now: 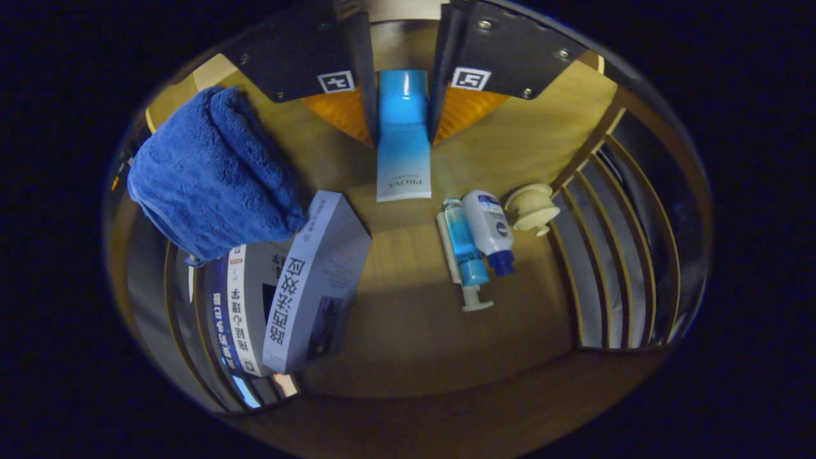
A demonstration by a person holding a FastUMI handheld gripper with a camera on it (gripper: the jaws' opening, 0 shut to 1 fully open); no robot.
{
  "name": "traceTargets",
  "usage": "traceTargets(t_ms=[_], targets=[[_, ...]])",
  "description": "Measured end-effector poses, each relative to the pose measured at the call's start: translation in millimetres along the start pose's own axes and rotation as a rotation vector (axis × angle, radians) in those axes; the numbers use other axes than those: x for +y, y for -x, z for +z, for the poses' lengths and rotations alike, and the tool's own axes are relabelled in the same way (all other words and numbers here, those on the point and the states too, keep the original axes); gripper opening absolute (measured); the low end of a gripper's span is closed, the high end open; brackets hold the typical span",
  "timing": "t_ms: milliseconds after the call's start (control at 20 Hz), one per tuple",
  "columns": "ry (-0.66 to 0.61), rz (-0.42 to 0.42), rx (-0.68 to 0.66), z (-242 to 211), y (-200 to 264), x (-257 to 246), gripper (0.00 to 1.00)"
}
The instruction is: Pull open the drawer, take out the items inside it, and place them on the countertop above the cabinet.
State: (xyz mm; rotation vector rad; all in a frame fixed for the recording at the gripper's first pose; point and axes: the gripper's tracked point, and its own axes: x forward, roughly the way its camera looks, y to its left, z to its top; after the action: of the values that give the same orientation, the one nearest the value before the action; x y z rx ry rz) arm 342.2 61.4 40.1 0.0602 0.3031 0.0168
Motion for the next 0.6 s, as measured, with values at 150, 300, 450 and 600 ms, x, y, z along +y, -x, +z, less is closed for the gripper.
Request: traceTargets(t_ms=[150,300,450,600], targets=[[0.012,0.006,-0.019,-3,1,-1,0.42],[-0.004,0.014,-0.030,3,16,3,0.66],[-0.007,0.019,-0.065,18,44,5,1.00],[0.053,0.013,-0.131,34,78,3,1.00]])
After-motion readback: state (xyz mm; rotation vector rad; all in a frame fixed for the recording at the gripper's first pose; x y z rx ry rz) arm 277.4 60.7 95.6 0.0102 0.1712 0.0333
